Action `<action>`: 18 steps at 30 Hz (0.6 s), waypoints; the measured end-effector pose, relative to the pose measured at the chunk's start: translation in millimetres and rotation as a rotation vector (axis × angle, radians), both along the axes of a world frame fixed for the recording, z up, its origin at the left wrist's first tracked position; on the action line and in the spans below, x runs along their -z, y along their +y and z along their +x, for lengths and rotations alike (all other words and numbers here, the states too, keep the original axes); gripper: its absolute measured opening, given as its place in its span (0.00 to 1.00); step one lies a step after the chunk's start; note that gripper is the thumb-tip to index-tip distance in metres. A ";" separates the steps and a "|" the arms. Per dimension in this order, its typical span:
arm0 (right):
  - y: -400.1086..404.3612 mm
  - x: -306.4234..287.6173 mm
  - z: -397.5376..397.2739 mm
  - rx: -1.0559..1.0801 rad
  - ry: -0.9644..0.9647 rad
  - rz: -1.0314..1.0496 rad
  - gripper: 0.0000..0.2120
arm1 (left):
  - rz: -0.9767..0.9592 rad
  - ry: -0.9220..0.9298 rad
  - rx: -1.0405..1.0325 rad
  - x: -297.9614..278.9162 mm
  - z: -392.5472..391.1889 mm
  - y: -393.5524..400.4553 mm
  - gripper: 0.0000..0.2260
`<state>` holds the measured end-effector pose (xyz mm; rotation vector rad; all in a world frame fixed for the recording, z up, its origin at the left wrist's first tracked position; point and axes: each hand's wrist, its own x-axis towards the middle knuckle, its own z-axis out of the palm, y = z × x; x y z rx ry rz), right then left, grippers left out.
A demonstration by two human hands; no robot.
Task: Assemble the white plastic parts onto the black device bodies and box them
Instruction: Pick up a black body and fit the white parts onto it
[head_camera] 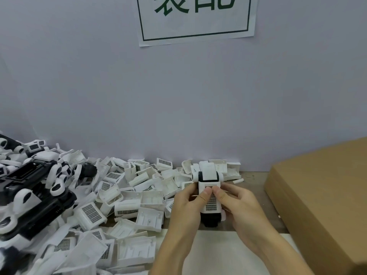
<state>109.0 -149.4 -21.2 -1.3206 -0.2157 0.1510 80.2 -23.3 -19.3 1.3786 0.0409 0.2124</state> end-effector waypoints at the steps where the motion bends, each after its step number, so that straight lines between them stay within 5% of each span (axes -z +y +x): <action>1: -1.5 -0.5 -0.3 -0.022 0.018 -0.006 0.17 | 0.010 -0.008 -0.018 0.4 0.2 0.0 0.08; 10: 4.3 -1.6 -8.2 0.016 -0.094 -0.077 0.18 | -0.011 -0.042 -0.091 -1.6 -0.4 -7.5 0.14; 18: 16.8 1.6 -9.6 0.181 0.015 -0.088 0.14 | 0.123 -0.003 -0.161 -4.7 -2.9 -15.2 0.17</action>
